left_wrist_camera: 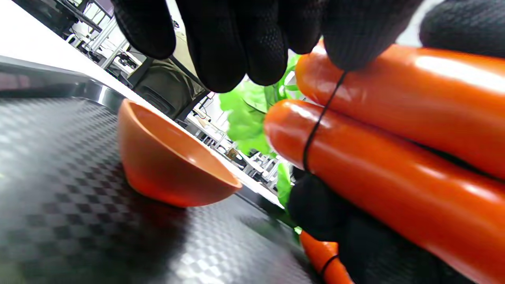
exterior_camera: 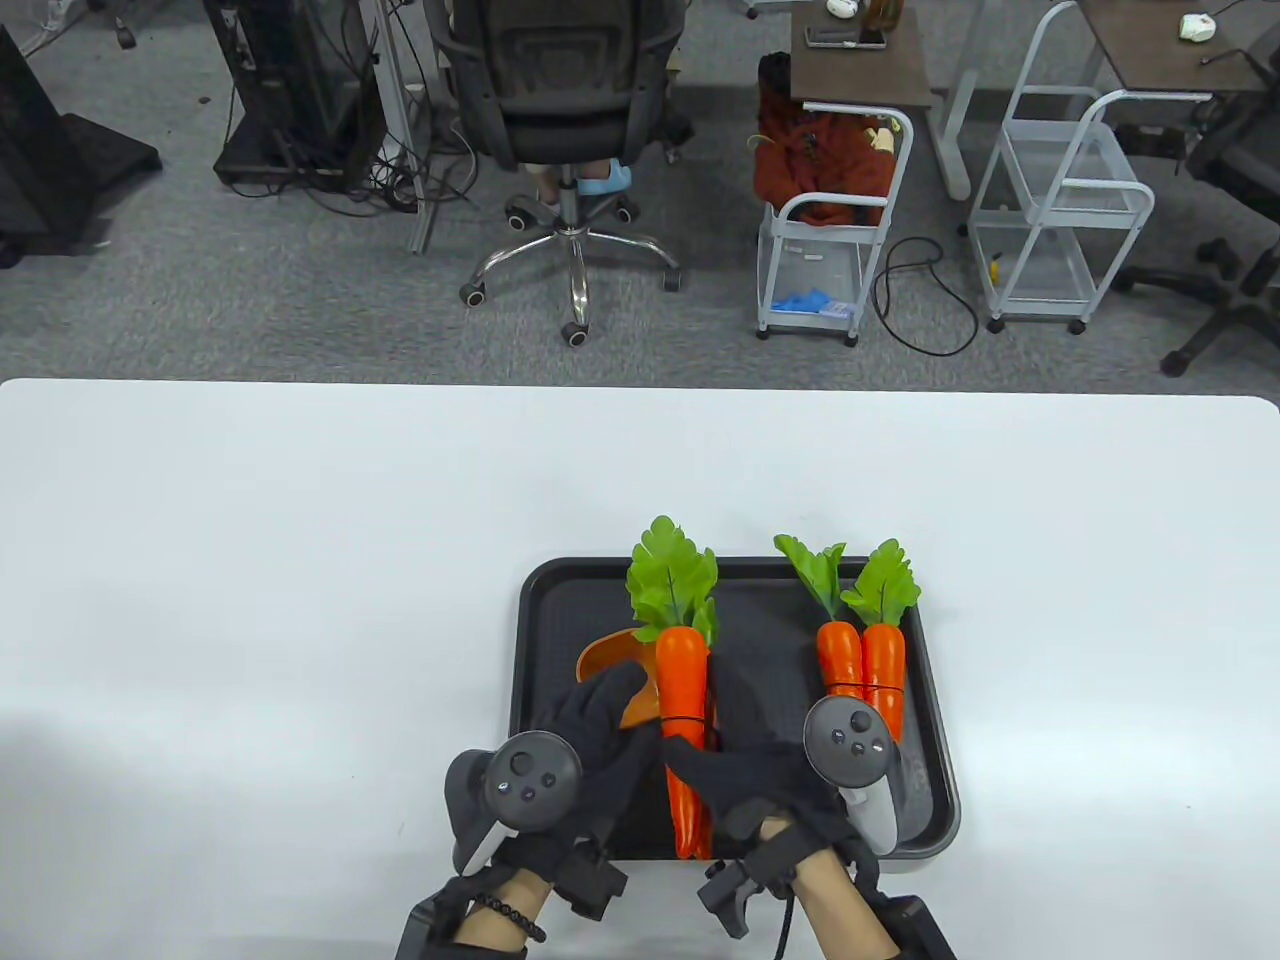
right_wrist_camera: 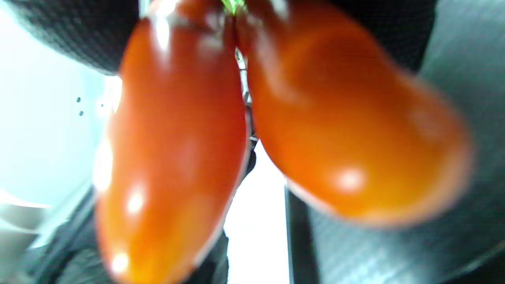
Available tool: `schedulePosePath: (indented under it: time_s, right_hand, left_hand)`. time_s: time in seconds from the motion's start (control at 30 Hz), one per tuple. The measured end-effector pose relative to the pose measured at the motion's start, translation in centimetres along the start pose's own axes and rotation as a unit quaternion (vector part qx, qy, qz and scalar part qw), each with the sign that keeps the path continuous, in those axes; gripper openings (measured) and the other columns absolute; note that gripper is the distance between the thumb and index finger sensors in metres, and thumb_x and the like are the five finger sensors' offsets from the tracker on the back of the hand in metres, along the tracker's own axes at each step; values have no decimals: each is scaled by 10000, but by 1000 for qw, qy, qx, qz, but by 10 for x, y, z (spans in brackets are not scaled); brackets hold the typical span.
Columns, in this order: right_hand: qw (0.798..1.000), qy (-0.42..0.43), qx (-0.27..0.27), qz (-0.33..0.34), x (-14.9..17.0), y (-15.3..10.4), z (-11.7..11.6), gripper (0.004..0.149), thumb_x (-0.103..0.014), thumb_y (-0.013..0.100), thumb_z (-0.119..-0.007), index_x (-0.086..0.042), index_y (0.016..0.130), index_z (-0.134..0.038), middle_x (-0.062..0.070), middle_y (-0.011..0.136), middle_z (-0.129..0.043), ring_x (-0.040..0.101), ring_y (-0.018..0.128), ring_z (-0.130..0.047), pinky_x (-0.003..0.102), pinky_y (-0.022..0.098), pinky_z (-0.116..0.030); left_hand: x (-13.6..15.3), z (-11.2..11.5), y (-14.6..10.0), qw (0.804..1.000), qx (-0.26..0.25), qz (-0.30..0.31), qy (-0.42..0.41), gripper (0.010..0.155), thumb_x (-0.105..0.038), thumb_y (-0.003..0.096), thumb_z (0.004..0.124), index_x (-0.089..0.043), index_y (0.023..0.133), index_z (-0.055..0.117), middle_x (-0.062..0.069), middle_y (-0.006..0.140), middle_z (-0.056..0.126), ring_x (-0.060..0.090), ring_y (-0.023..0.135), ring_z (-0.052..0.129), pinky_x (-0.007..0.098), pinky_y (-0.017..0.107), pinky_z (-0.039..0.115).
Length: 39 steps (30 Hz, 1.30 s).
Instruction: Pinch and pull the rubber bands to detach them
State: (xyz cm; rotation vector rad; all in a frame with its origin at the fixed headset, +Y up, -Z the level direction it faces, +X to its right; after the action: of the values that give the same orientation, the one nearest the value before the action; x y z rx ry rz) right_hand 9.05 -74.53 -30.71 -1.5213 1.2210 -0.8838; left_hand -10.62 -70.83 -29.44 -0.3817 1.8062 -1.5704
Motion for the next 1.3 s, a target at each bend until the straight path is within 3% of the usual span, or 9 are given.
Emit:
schedulePosePath:
  time_s: [0.17, 0.57, 0.77, 1.0, 1.3]
  right_hand:
    - [997, 76, -28, 5, 8, 4, -5, 951, -560, 454, -853, -101, 1069, -292, 420, 993, -433, 570, 749, -822, 486, 475, -853]
    - [971, 219, -87, 26, 11, 3, -20, 934, -505, 500, -802, -123, 1063, -162, 426, 1009, -300, 607, 833, -672, 529, 581, -753]
    - [952, 298, -71, 19, 22, 5, -20, 923, -536, 516, -784, -160, 1072, -150, 394, 1026, -283, 628, 877, -566, 580, 615, -667]
    - [943, 325, -70, 20, 30, 7, -16, 869, -591, 566, -689, -178, 1089, -130, 355, 1054, -300, 587, 913, -563, 628, 621, -612]
    - [947, 309, -55, 61, 24, 7, -9, 866, -603, 589, -604, -166, 1071, -32, 342, 1063, -239, 558, 913, -578, 656, 629, -567]
  left_hand:
    - [-2, 0, -2, 999, 8, 11, -45, 489, -432, 539, 688, -355, 1021, 646, -39, 1073, 829, 262, 986, 860, 580, 754, 683]
    - [-16, -4, -9, 999, -18, 51, 5, 382, -408, 532, 747, -380, 913, 756, -52, 980, 881, 241, 939, 890, 572, 733, 717]
    - [-30, 1, -10, 995, -7, 91, 38, 387, -412, 528, 726, -383, 913, 747, -53, 987, 874, 242, 940, 901, 565, 737, 721]
    - [-42, 7, -13, 988, 2, 133, 76, 380, -413, 517, 731, -390, 895, 760, -60, 979, 888, 238, 934, 910, 563, 737, 724]
    - [-58, 14, -18, 979, 7, 157, 130, 387, -420, 517, 704, -365, 897, 744, -43, 961, 894, 247, 918, 916, 581, 720, 729]
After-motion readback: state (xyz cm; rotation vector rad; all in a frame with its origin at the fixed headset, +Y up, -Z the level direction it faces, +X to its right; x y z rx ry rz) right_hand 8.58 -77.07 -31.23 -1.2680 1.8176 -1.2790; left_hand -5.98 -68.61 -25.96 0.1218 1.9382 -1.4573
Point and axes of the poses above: the tracker on the back of each hand, its own x axis roughly to the little-finger side, its own y axis roughly from the wrist to the fingertips, z = x × y, the point moved 5 cm from there along y, roughly from the wrist to the fingertips
